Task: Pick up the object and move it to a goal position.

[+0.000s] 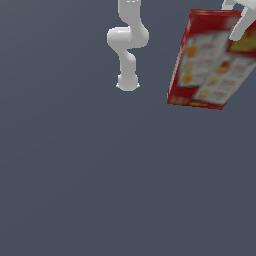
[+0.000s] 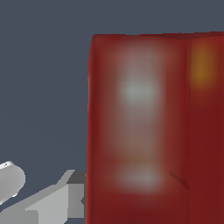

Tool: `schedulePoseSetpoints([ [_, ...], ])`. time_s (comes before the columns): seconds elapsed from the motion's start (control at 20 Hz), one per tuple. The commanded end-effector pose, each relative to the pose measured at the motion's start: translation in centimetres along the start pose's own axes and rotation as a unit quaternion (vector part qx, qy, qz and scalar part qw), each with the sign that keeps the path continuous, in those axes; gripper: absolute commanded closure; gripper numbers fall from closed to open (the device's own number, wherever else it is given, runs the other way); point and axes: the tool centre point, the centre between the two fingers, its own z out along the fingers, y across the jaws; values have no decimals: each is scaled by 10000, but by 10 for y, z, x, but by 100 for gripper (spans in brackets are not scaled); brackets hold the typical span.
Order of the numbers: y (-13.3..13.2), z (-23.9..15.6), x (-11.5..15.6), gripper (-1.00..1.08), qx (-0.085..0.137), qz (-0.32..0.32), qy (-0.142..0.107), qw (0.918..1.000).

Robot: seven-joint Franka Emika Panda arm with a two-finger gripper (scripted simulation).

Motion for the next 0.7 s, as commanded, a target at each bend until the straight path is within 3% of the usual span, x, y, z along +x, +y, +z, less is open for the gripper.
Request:
schedulePoseSetpoints([
  [0.0,-2,-9,5,108,-1,5,1,10000],
  [0.65,-5,-24,14,108,-2,2,0,10000],
])
